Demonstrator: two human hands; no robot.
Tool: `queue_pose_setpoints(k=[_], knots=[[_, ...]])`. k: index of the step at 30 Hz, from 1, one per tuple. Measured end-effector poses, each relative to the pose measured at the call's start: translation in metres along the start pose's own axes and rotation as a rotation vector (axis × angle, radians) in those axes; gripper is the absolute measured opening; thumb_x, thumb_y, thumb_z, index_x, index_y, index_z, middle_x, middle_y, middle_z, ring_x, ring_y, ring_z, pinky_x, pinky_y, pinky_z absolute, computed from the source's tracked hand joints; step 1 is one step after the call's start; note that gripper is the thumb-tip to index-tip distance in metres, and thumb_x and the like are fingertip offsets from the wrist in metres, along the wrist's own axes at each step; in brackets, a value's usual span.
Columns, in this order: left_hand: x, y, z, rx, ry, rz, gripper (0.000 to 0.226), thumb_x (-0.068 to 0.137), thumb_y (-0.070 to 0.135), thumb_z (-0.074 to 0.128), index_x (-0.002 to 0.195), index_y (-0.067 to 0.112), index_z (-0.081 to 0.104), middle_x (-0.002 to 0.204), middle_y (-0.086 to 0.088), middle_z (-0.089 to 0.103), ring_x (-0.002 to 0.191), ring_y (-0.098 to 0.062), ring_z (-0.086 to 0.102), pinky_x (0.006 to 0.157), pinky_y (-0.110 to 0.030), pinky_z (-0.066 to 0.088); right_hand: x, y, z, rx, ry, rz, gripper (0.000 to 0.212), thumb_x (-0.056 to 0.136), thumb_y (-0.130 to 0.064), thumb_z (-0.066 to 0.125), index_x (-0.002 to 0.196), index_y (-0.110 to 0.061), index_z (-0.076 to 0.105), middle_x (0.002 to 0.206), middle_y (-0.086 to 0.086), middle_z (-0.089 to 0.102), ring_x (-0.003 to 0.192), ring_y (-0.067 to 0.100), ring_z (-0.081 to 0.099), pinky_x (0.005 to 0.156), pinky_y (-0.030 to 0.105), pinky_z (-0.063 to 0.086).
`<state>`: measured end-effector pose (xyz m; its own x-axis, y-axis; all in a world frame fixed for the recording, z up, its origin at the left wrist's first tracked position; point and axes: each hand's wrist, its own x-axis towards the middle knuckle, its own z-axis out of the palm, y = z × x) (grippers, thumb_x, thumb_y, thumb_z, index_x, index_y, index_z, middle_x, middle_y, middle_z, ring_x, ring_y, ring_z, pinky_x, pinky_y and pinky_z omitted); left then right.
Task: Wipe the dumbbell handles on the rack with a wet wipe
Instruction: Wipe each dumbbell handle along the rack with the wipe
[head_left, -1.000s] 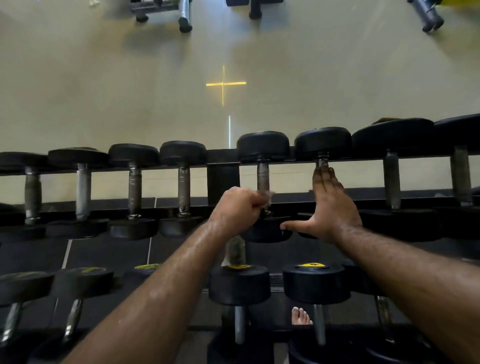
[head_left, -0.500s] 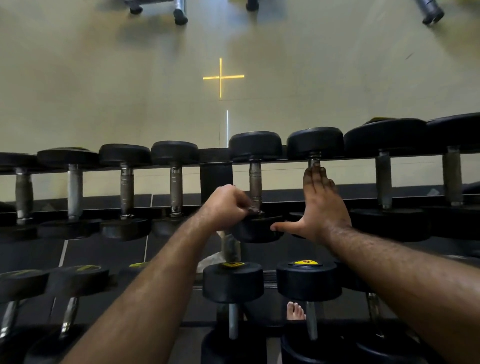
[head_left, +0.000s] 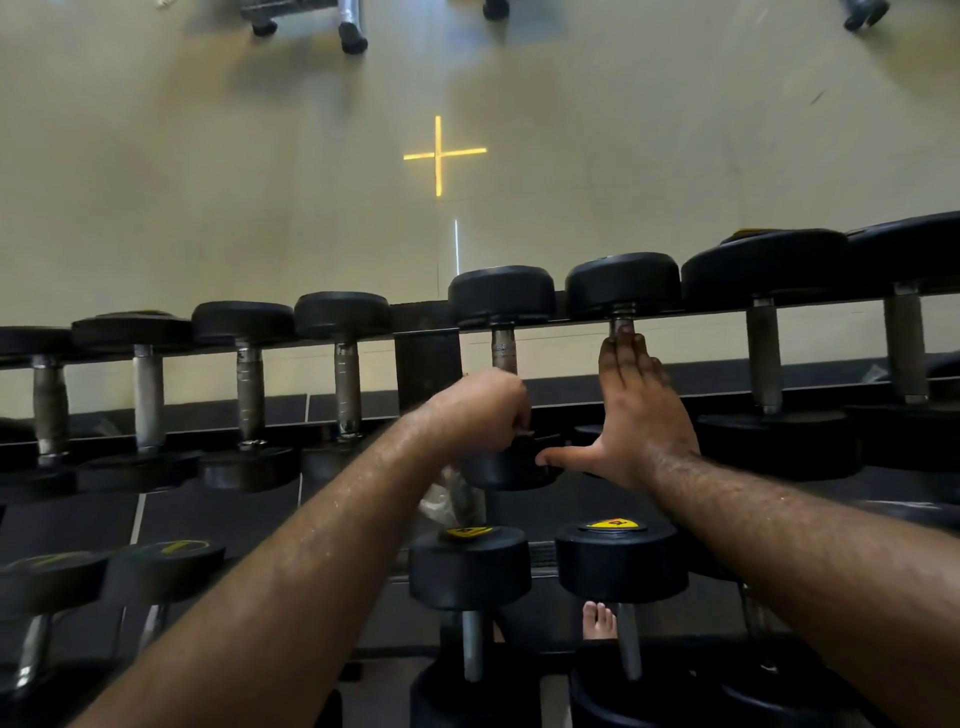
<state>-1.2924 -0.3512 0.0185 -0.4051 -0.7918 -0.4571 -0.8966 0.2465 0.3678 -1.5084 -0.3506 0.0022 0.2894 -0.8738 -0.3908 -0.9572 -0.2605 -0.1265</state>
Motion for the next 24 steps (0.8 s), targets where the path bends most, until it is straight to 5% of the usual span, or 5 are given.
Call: queue_pose_setpoints(k=[4,8,11,17,24], knots=[[0.002,0.003,-0.012,-0.235,0.279,-0.067,0.016,0.095,0.022,0.076,0.11,0.021,0.082,0.106,0.006,0.075,0.095,-0.008,0.067,0.094,-0.03,0.057,-0.001,0.0,0.0,0.002,-0.01,0.003,0.174,0.038,-0.119,0.018,0.167,-0.008,-0.019,0.174,0.015,-0.031,0.163,0.031,-0.021,0.135,0.047,-0.001],[-0.003,0.014,0.0,-0.058,-0.009,0.017,0.025,0.097,0.018,0.069,0.118,0.025,0.079,0.114,0.005,0.076,0.104,-0.015,0.069,0.097,-0.034,0.056,-0.001,-0.001,-0.001,0.014,-0.001,0.0,0.175,0.038,-0.119,0.018,0.167,-0.008,-0.019,0.174,0.015,-0.03,0.164,0.031,-0.02,0.135,0.048,0.0],[-0.016,-0.012,-0.016,-0.137,-0.098,-0.107,0.012,0.093,0.027,0.077,0.105,0.027,0.081,0.101,0.01,0.075,0.092,-0.008,0.069,0.088,-0.031,0.06,-0.002,-0.001,-0.001,0.007,0.005,-0.002,0.172,0.044,-0.118,0.027,0.167,-0.008,-0.018,0.175,0.015,-0.028,0.164,0.031,-0.019,0.135,0.047,0.0],[-0.021,-0.02,-0.007,-0.288,0.101,-0.416,0.007,0.092,0.021,0.077,0.097,0.024,0.08,0.095,0.007,0.075,0.087,-0.011,0.07,0.083,-0.031,0.062,-0.003,-0.001,0.0,0.007,0.023,-0.004,0.17,0.047,-0.118,0.031,0.167,-0.008,-0.018,0.175,0.015,-0.028,0.163,0.031,-0.02,0.135,0.048,-0.001],[-0.029,-0.01,-0.02,-0.616,0.052,-0.295,0.013,0.09,0.018,0.08,0.081,0.026,0.076,0.081,0.007,0.073,0.078,-0.006,0.069,0.068,-0.024,0.054,-0.003,-0.003,0.0,0.002,0.043,0.002,0.17,0.048,-0.117,0.034,0.168,-0.008,-0.017,0.175,0.014,-0.027,0.164,0.03,-0.019,0.135,0.046,0.0]])
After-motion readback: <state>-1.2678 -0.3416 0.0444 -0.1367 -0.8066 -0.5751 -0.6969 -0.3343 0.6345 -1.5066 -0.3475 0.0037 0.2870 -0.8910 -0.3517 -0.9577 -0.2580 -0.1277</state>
